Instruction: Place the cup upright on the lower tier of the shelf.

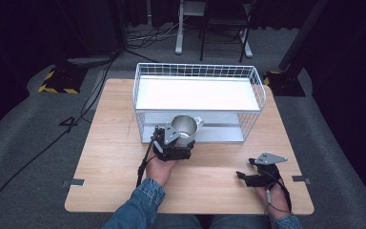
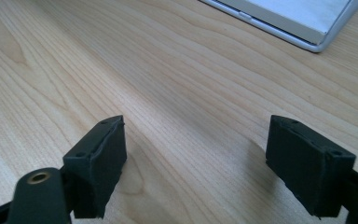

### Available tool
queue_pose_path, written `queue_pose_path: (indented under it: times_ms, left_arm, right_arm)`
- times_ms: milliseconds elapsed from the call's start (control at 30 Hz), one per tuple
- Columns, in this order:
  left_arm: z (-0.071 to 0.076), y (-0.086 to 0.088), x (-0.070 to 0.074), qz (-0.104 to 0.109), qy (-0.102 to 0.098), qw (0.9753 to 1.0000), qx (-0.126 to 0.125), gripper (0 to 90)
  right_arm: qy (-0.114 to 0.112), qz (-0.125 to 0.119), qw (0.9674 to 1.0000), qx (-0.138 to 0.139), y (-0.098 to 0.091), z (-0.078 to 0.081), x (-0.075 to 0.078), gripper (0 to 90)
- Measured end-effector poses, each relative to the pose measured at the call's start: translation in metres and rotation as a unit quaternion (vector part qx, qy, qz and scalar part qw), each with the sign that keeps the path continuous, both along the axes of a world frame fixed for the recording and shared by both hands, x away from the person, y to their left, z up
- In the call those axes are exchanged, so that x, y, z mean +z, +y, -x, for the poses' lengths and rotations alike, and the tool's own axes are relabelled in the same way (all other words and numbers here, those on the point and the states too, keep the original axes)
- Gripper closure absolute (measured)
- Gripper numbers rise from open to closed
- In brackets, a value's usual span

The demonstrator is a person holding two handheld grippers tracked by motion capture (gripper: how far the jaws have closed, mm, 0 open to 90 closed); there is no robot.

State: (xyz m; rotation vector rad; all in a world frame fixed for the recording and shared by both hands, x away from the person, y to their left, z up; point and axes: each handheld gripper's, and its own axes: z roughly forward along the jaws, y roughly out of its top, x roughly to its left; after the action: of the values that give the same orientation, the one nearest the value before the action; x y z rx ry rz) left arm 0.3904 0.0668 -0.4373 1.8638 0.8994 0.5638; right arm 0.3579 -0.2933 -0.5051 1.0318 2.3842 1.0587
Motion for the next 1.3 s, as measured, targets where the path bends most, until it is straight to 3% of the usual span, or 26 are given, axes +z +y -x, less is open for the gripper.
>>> queue_pose_path:
  times_ms: [533,1300]
  left_arm:
    - [-0.027,-0.015,-0.004,0.01,-0.015,0.9997,0.019,8.6]
    - [-0.048,-0.037,-0.023,0.027,-0.027,0.9984,0.042,8.6]
  right_arm:
    - [-0.001,0.0,1.0,0.001,0.001,0.0,0.0,20.8]
    - [0.0,-0.002,1.0,0.005,0.001,0.0,0.0,21.3]
